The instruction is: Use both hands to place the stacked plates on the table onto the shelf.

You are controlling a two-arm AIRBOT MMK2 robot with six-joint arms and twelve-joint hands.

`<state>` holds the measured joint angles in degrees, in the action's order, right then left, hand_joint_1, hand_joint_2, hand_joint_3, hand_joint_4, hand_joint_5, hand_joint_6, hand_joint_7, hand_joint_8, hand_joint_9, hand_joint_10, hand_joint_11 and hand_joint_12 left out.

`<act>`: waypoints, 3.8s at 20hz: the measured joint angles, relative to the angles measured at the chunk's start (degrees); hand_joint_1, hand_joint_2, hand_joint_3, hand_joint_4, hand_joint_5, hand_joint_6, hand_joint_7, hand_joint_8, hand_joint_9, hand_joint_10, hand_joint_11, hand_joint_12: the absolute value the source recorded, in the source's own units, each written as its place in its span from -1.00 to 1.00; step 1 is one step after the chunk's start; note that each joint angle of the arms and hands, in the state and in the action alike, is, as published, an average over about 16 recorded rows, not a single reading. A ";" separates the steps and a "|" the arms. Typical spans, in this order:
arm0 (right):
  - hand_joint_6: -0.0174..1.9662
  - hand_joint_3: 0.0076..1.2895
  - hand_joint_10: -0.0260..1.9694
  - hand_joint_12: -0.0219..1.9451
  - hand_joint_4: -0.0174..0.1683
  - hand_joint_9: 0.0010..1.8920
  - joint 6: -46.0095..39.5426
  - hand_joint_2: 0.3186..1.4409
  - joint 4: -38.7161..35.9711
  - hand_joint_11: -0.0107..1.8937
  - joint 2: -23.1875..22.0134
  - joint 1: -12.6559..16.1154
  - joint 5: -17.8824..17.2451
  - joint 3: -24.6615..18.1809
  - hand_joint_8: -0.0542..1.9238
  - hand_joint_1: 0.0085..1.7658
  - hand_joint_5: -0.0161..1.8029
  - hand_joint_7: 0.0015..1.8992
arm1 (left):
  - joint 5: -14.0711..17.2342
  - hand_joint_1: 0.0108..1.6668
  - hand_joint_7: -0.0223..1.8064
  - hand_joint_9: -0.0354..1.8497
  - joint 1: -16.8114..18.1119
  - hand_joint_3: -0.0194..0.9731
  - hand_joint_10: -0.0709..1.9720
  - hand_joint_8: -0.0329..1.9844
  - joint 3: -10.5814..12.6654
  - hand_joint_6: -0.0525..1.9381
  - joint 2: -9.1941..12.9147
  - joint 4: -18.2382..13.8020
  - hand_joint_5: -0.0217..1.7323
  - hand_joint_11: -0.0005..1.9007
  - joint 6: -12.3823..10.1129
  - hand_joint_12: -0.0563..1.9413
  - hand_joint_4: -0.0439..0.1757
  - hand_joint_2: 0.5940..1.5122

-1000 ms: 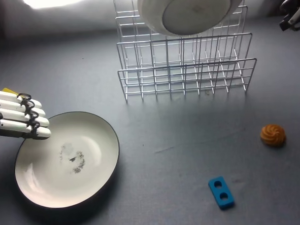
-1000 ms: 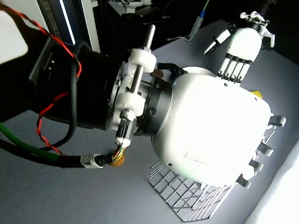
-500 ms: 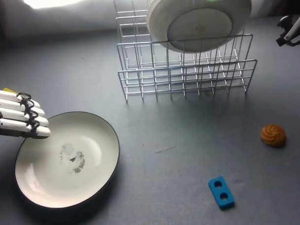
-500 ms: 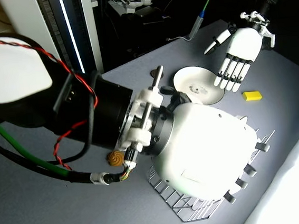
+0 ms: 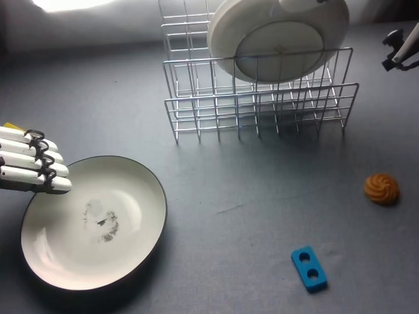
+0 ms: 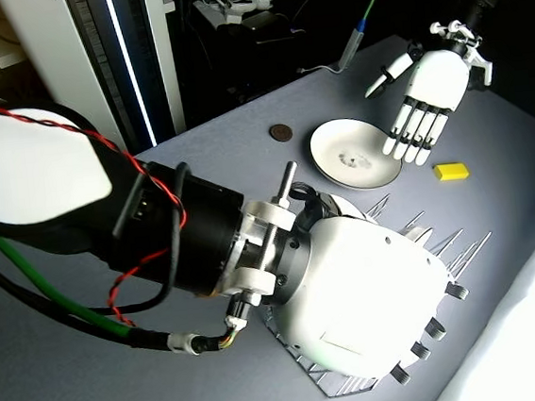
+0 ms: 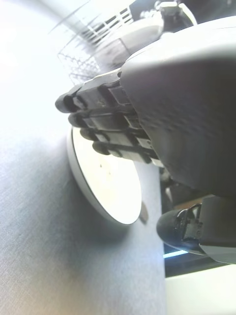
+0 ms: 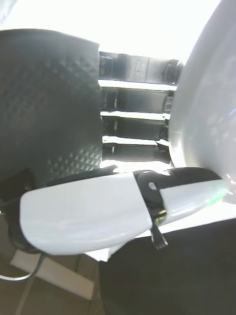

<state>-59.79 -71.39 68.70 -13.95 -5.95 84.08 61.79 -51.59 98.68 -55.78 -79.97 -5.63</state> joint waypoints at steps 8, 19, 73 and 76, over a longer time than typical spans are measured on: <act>0.02 -0.99 0.10 0.51 -0.93 -0.11 0.46 0.42 2.00 -0.34 2.17 -1.53 -1.59 3.19 0.28 0.36 -0.12 0.00 | -0.01 -1.00 -0.89 -0.90 0.00 -0.92 -0.92 -0.97 0.01 -0.95 -0.14 -0.05 -0.88 -0.98 0.00 -0.79 -0.60 0.19; 0.02 -1.00 0.10 0.53 -0.94 -0.12 1.29 0.42 4.77 -0.34 3.19 -2.76 -3.89 5.32 0.29 0.36 -0.12 -0.01 | -0.03 -1.00 -0.88 -0.88 -0.05 -0.92 -0.92 -0.97 0.14 -0.95 -0.34 -0.08 -0.87 -0.98 0.00 -0.75 -0.60 0.21; -0.95 -1.00 -0.93 -0.07 -0.81 -0.48 62.14 0.36 10.40 -0.82 -2.33 3.20 -3.51 -23.24 -0.93 -0.27 -0.50 -0.48 | -1.97 -1.00 -0.92 -0.84 -5.91 -0.92 -0.91 -0.98 0.37 -0.95 -1.52 2.75 -0.84 -0.98 -1.42 -0.74 -0.63 0.26; -0.95 -1.00 -0.95 -0.26 -0.80 -0.63 76.43 0.34 20.07 -0.88 -1.95 0.25 -5.06 -25.43 -0.93 -0.28 -0.65 -0.64 | -1.89 -0.99 -0.93 -0.83 -7.16 -0.92 -0.90 -0.98 0.74 -0.95 -1.91 3.45 -0.85 -0.98 -2.58 -0.74 -0.64 0.26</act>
<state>16.64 -51.32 66.75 -13.70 -11.01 58.65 59.90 -58.75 99.42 -57.69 -76.52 -8.21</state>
